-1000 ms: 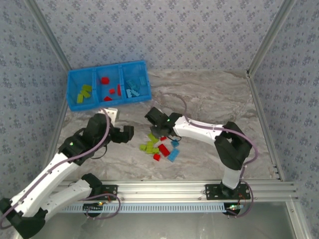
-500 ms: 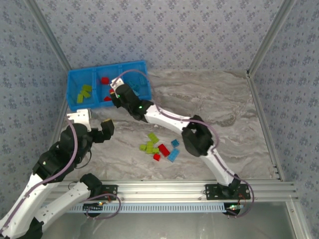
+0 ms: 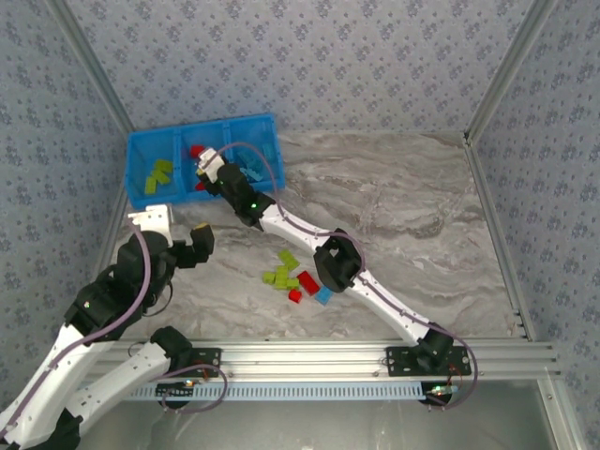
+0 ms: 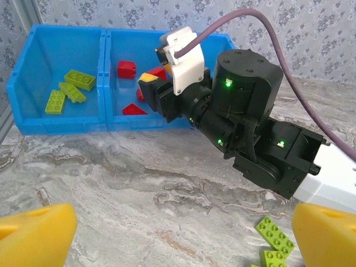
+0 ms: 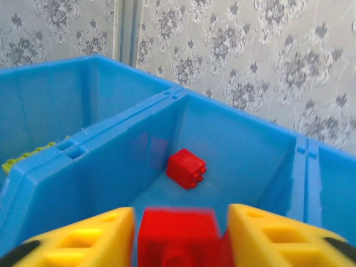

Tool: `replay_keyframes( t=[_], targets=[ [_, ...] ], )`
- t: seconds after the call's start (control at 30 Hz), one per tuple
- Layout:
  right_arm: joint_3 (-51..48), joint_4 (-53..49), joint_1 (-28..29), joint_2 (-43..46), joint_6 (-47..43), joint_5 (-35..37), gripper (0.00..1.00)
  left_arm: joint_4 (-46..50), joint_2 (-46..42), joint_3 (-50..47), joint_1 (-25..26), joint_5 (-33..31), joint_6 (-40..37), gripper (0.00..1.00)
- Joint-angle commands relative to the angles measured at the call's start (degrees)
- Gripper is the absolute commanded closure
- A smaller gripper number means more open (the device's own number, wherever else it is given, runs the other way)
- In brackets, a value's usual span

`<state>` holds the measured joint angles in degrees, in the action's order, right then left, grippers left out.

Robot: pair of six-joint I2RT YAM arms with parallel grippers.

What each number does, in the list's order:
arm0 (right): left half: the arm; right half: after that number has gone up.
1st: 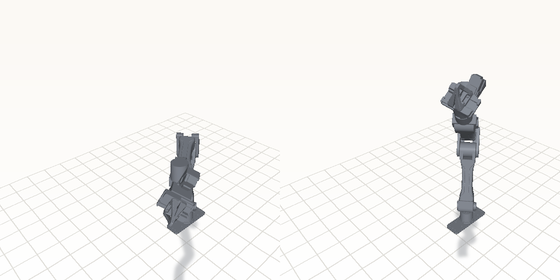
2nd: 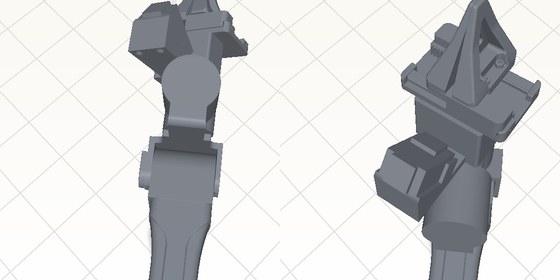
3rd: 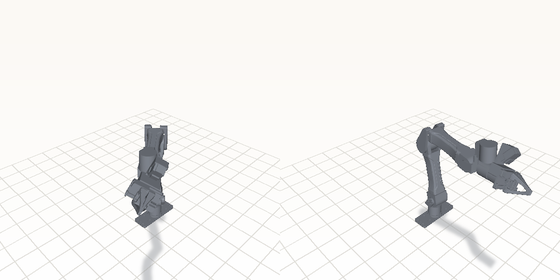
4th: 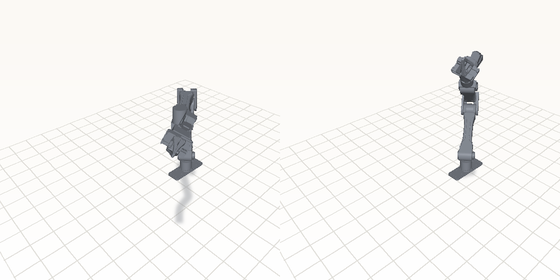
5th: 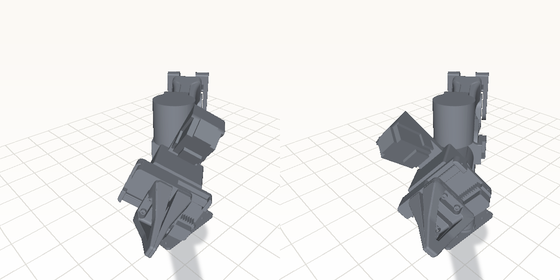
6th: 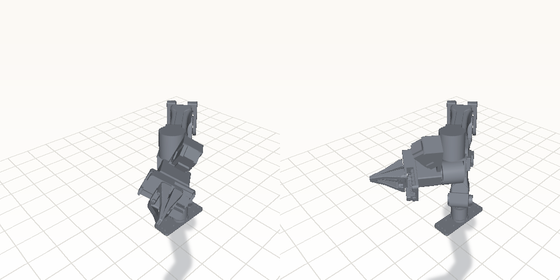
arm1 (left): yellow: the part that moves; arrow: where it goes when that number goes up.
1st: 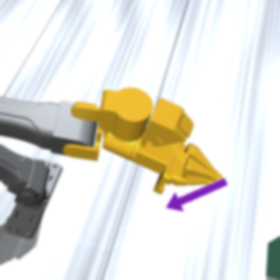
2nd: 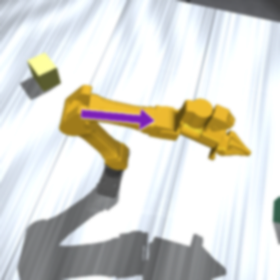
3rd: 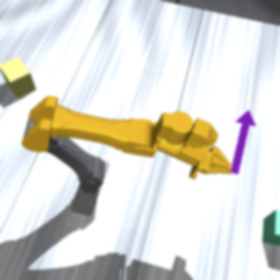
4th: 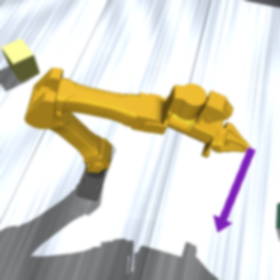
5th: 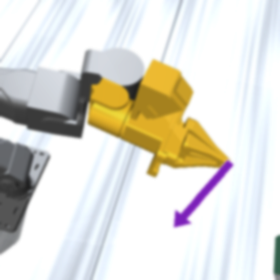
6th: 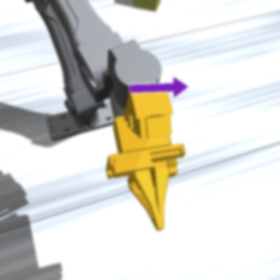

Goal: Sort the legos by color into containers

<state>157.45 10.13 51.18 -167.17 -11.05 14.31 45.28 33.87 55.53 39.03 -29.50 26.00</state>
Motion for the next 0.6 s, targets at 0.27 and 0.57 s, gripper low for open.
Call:
replay_keyframes(
  t=[0.27, 0.57],
  targets=[
    [0.0, -3.9, 1.9, 7.9, 0.4, -2.2, 0.38, -1.1, 1.9, -0.6, 0.0, 0.0, 1.0, 0.01],
    [-44.8, -14.1, 2.4, 47.2, 12.1, -5.4, 0.26, 0.6, 3.1, -1.7, -0.1, 4.5, 7.4, 0.01]
  ],
)
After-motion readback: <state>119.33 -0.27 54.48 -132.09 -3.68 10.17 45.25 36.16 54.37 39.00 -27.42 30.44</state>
